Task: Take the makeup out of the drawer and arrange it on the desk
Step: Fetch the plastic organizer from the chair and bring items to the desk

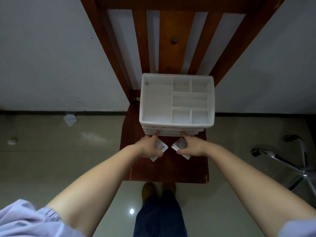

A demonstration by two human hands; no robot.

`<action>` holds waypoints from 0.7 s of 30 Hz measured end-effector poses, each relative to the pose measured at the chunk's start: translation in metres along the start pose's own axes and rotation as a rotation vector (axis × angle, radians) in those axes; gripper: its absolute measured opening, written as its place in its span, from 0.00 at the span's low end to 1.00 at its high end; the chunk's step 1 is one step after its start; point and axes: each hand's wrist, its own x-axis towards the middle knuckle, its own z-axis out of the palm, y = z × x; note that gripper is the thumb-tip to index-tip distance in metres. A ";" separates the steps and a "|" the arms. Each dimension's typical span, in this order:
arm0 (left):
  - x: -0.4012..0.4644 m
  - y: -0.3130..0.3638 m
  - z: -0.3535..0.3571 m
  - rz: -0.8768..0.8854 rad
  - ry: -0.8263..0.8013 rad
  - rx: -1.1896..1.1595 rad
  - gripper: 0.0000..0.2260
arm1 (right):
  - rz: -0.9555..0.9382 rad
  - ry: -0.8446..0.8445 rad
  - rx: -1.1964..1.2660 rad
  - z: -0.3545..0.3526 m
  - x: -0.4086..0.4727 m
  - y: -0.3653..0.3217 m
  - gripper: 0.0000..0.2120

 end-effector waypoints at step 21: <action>-0.263 -0.048 0.040 -0.384 0.798 -0.176 0.33 | -0.840 0.324 -0.779 0.044 -0.109 -0.181 0.39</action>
